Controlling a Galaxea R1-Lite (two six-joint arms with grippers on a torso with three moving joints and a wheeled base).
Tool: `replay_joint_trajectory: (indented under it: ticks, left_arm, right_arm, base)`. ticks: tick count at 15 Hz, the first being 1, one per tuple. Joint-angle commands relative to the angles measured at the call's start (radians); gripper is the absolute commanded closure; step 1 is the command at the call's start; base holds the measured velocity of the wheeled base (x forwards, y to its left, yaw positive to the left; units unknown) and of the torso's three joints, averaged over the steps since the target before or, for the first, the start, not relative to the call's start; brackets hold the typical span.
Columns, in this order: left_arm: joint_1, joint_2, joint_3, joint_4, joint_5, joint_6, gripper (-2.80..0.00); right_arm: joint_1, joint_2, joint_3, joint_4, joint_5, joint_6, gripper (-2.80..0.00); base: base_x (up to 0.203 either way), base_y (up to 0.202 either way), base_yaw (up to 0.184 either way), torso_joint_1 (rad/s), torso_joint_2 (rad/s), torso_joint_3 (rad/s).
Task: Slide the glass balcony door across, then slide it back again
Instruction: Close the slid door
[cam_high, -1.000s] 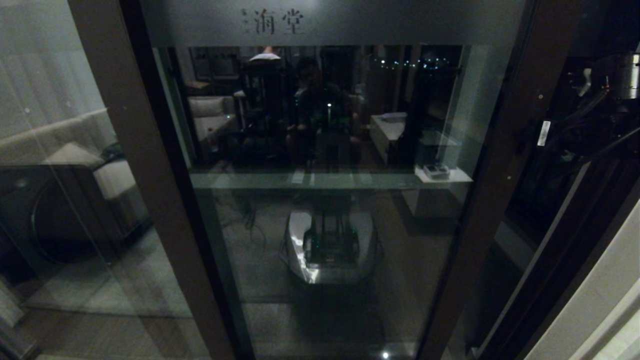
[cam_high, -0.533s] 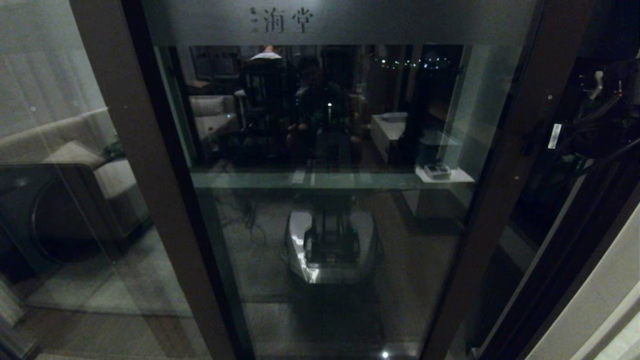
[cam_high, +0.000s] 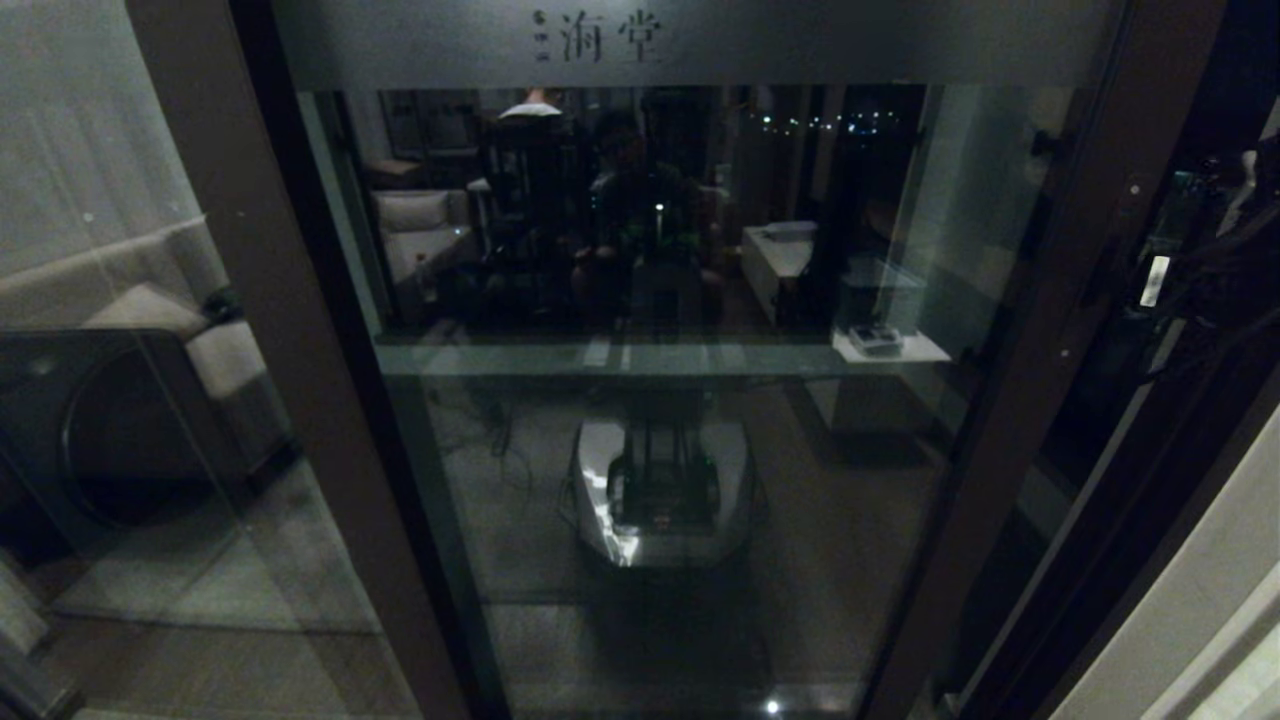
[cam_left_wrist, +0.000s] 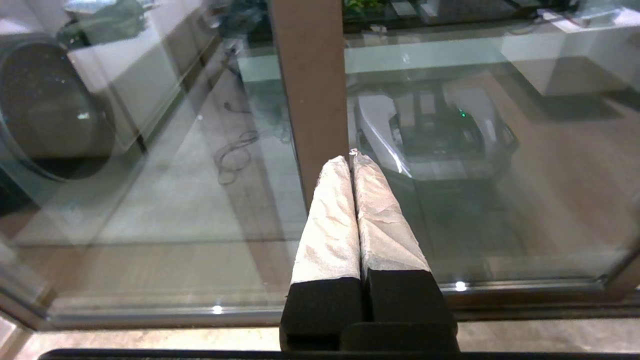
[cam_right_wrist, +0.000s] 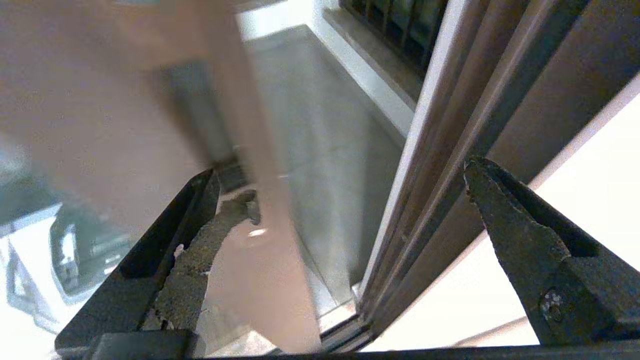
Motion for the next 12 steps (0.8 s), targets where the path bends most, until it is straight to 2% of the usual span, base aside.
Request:
replay_joint_trajectory:
  ticks: [1,12]
  left_arm:
    - [0.000,0.000,0.001,0.001,0.001,0.001,0.00]
    - [0.000,0.000,0.000,0.001,0.000,0.001,0.00]
  right_arm:
    - [-0.012,-0.018,-0.004,-0.003,0.006,-0.008,-2.80]
    - [-0.055,0.064,-0.060,-0.023,0.027,-0.024,-2.80]
  base:
    - [0.000,0.000,0.000,0.000,0.00,0.000]
    - [0.000,0.000,0.000,0.000,0.00,0.000]
